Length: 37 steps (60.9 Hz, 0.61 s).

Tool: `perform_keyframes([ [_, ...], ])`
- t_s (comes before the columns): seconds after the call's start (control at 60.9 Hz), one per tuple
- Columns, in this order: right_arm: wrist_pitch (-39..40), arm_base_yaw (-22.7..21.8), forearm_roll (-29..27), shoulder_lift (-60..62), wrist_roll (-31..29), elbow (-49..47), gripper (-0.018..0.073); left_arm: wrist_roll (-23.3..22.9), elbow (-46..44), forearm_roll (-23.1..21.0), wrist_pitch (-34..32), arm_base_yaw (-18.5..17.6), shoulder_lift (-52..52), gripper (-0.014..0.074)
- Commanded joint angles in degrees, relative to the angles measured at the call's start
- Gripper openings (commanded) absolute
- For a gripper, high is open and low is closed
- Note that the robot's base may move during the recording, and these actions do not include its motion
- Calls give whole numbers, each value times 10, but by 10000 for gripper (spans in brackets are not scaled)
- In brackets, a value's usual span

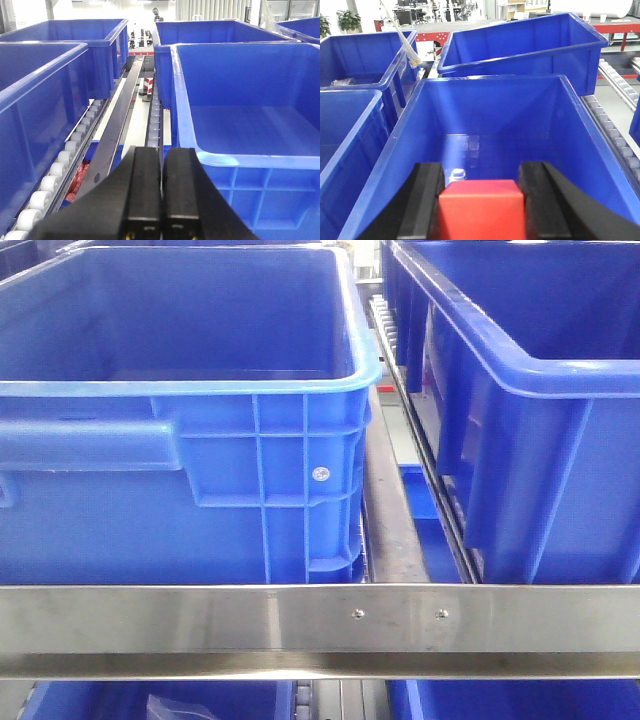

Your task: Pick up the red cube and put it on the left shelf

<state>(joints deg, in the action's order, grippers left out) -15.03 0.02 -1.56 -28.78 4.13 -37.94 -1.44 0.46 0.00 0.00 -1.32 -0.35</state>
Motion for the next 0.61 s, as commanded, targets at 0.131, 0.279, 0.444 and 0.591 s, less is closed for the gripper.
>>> perform_keyframes([
  [0.131,55,-2,5,-2,-2,-17,58,0,14,0,-47,-2,-9,102],
  [0.279,55,-2,5,-2,-2,-17,58,0,14,0,-47,-2,-9,102],
  [0.444,55,-2,5,-2,-2,-17,58,0,14,0,-47,-2,-9,102],
  [0.591,56,-2,5,-2,-2,-17,58,0,14,0,-47,-2,-9,102],
])
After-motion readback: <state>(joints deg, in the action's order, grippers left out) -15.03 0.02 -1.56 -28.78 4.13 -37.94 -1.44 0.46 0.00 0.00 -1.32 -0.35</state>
